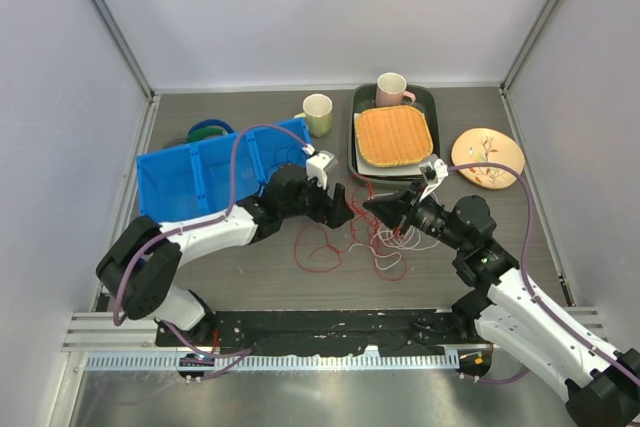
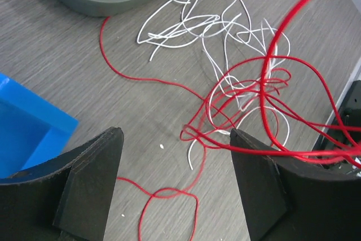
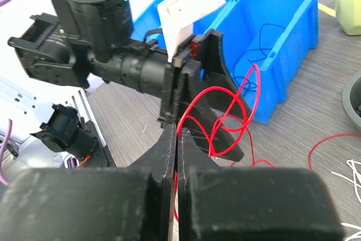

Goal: Untangle the cables

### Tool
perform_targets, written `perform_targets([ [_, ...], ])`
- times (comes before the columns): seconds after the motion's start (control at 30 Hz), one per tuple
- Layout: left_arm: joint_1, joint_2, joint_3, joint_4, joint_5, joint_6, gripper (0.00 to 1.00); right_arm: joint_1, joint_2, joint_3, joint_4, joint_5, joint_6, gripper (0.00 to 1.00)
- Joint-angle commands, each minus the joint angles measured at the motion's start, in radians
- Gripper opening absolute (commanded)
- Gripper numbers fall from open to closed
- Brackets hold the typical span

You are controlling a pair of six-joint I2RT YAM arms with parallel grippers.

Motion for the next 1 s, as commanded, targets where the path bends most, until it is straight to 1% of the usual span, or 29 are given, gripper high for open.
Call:
perform_targets([
  [0.0, -0.003, 0.044, 0.062, 0.102, 0.012, 0.004, 0.79, 0.001, -0.033, 0.023, 0.039, -0.004, 0.019, 0.01],
  [0.07, -0.003, 0.054, 0.05, 0.185, 0.066, -0.008, 0.79, 0.0, -0.032, 0.029, 0.037, -0.021, 0.024, 0.01],
  [0.13, -0.003, 0.064, 0.044, 0.228, 0.074, -0.021, 0.79, 0.001, -0.028, 0.032, 0.04, -0.036, 0.034, 0.01],
  [0.33, -0.009, 0.118, 0.084, 0.253, 0.135, -0.027, 0.79, 0.0, -0.027, 0.036, 0.042, -0.013, 0.054, 0.01],
  [0.43, -0.018, 0.144, 0.068, 0.287, 0.13, -0.03, 0.76, 0.001, -0.036, 0.036, 0.04, 0.004, 0.063, 0.01],
  [0.53, -0.026, 0.158, 0.059, 0.325, 0.097, -0.088, 0.69, 0.001, -0.056, 0.025, 0.059, 0.018, 0.074, 0.01],
  [0.6, -0.043, 0.173, 0.055, 0.36, 0.084, -0.116, 0.63, 0.001, -0.071, 0.016, 0.068, 0.034, 0.08, 0.01],
  [0.63, -0.051, 0.179, 0.055, 0.368, 0.039, -0.119, 0.61, 0.001, -0.074, 0.016, 0.068, 0.036, 0.082, 0.01],
  [0.67, -0.058, 0.187, 0.055, 0.377, 0.017, -0.12, 0.56, 0.001, -0.076, 0.016, 0.066, 0.036, 0.085, 0.01],
  [0.73, -0.069, 0.193, 0.058, 0.386, -0.012, -0.128, 0.49, 0.001, -0.078, 0.016, 0.069, 0.028, 0.087, 0.01],
  [0.77, -0.071, 0.199, 0.058, 0.402, -0.023, -0.136, 0.41, 0.001, -0.075, 0.017, 0.069, 0.028, 0.09, 0.01],
  [0.83, -0.071, 0.199, 0.05, 0.416, -0.044, -0.163, 0.31, 0.001, -0.071, 0.017, 0.068, 0.033, 0.09, 0.01],
  [0.87, -0.071, 0.198, 0.045, 0.429, -0.063, -0.168, 0.25, 0.001, -0.073, 0.019, 0.066, 0.037, 0.091, 0.01],
  [0.9, -0.071, 0.195, 0.038, 0.429, -0.078, -0.168, 0.22, 0.001, -0.071, 0.019, 0.063, 0.041, 0.088, 0.01],
  [0.93, -0.071, 0.19, 0.032, 0.429, -0.097, -0.174, 0.15, 0.001, -0.07, 0.019, 0.063, 0.038, 0.088, 0.01],
  [0.97, -0.071, 0.187, 0.026, 0.434, -0.119, -0.174, 0.11, 0.001, -0.071, 0.02, 0.062, 0.036, 0.087, 0.01],
])
